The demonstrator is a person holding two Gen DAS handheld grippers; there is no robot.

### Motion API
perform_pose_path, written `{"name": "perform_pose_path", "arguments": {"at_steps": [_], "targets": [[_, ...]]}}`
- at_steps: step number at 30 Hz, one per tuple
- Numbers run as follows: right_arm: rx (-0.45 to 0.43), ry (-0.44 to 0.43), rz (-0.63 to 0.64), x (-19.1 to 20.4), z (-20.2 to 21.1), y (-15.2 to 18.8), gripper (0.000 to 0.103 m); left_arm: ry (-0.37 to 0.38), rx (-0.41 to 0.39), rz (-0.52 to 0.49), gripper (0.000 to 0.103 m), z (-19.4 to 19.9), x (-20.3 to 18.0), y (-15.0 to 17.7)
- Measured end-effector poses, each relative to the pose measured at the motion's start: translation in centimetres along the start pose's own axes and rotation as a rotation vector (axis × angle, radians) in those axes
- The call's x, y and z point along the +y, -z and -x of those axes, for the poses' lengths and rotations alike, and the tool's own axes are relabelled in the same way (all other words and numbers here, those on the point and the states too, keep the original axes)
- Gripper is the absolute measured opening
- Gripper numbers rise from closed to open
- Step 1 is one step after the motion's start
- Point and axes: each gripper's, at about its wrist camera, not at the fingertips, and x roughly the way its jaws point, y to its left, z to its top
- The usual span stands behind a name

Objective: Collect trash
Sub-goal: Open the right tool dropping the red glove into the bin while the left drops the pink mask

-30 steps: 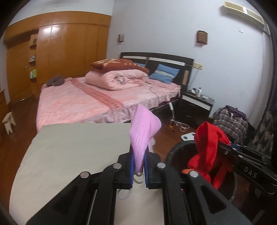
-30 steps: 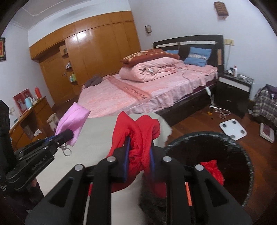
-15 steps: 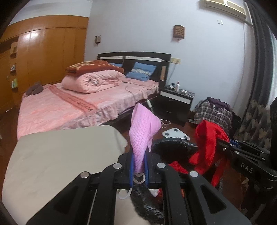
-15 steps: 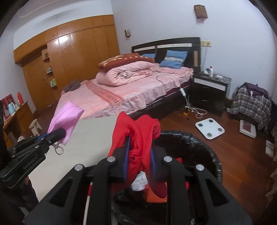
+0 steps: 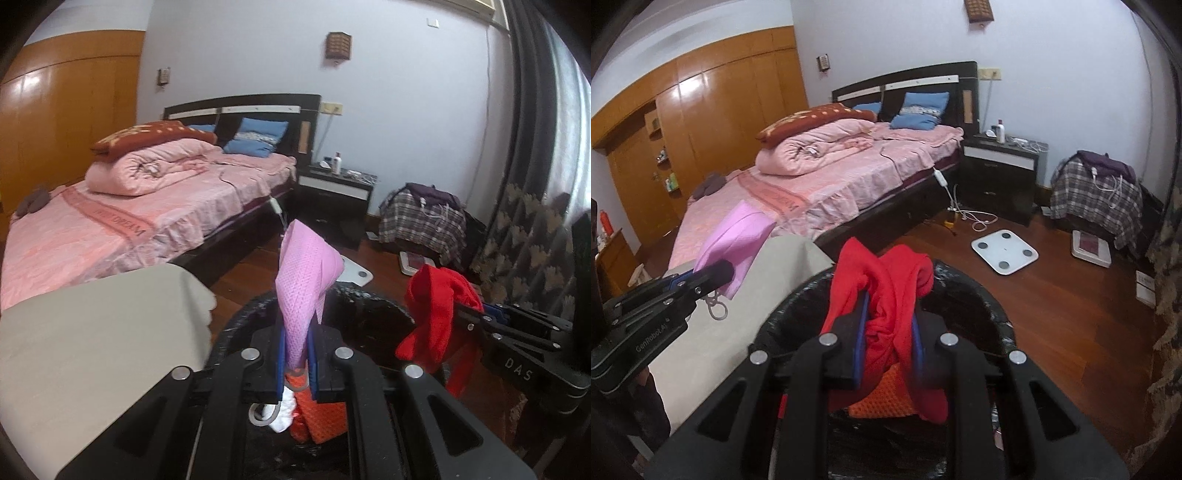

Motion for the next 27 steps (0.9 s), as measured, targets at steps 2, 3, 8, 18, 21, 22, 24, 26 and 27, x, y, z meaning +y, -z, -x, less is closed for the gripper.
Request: {"name": "perform_pose_path", "arguments": {"at_steps": [2,3,8,18,21,22,24,26,27], "targets": [[0.009,0.01,-0.007,-0.7,-0.5,0.3,0.02,0.018,0.013,-0.003,0.01,-0.8,-0.6,0.1],[0.012,0.014,-0.009,-0.8,-0.6,0.4,0.02,0.03,0.021,-0.005,0.01,-1.4,-0.8,0.1],[0.036,0.041,-0.017,-2.0,-1.9,1.0,0.047,0.087,0.059,0.006,0.039,-3.0,-1.0,0.2],[0.022,0.079,-0.023,-2.1,-1.4,1.3,0.093,0.02,0.011,0.038,0.075,-0.8,1.9,-0.2],[0.022,0.054,-0.025,-1.5,-0.7,1.0,0.096,-0.036,-0.015,0.041,0.087,1.2,3.5,-0.2],[0.02,0.049,-0.026,-1.3,-0.4,0.9,0.096,-0.053,-0.018,0.045,0.09,1.8,4.0,-0.1],[0.012,0.032,-0.023,-0.5,0.3,0.7,0.097,-0.087,-0.025,0.058,0.096,3.0,4.9,0.1],[0.003,0.014,-0.012,0.4,1.1,0.5,0.097,-0.113,-0.033,0.069,0.097,4.4,5.7,0.3],[-0.002,0.004,-0.003,1.0,1.5,0.5,0.097,-0.122,-0.033,0.075,0.097,4.9,6.1,0.3]]}}
